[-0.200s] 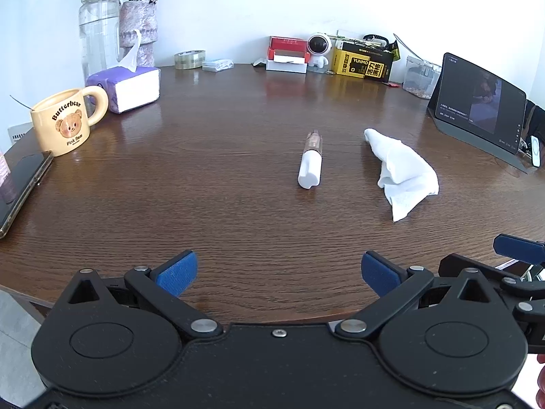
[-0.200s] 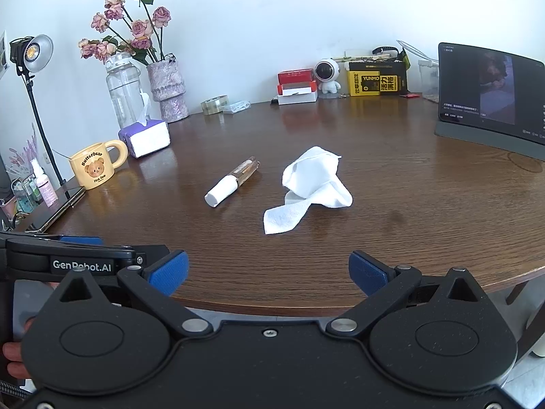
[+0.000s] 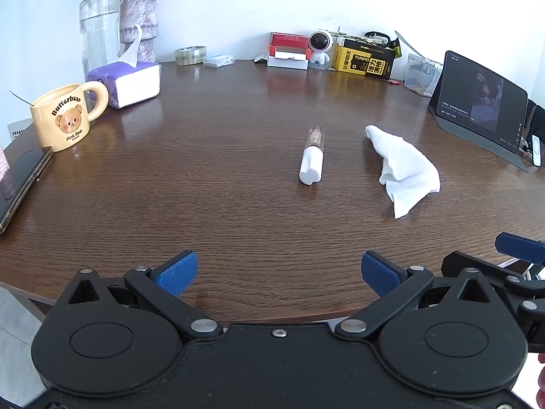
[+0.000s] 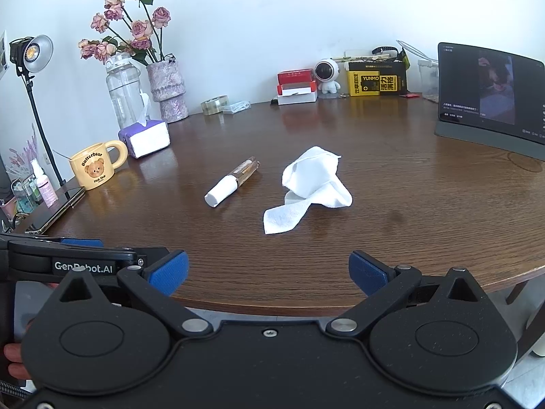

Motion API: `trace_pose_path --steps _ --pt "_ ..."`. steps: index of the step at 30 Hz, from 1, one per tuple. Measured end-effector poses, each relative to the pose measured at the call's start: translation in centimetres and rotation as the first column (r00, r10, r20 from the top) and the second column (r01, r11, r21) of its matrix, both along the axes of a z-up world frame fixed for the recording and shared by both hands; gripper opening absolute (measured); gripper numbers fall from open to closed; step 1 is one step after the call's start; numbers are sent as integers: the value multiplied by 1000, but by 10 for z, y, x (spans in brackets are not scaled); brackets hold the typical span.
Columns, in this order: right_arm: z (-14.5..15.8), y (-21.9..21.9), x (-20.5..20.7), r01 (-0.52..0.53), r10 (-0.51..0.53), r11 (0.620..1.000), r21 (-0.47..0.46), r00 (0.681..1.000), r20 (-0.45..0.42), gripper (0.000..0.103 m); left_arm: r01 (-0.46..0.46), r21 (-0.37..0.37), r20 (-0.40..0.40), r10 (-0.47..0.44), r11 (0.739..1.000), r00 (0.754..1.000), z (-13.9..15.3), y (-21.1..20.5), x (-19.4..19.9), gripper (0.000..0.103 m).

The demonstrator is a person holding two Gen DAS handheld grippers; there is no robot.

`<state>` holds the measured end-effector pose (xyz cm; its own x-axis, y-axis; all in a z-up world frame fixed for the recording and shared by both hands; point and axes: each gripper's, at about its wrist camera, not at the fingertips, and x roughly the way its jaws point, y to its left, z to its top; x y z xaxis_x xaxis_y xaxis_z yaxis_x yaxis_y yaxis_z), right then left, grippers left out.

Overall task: Clean container
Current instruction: 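Move the left gripper toward the glass vial with white cap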

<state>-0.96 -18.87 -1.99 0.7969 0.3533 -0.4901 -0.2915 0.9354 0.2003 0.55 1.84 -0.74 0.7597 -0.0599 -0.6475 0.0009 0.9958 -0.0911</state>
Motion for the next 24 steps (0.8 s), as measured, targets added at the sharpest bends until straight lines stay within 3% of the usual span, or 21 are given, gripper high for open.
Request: trace_pose_path --steps 9,13,24 --pt "-2 -2 0 3 -3 1000 2 1000 -5 102 0 0 -15 0 1000 1000 -8 -8 0 103" --pt "-1 -2 2 3 -3 1000 3 1000 -2 102 21 -58 -2 -21 998 1000 -3 -5 5 103" --pt "6 -8 14 -4 4 1000 -17 999 41 102 38 0 47 -38 999 998 4 -28 21 103"
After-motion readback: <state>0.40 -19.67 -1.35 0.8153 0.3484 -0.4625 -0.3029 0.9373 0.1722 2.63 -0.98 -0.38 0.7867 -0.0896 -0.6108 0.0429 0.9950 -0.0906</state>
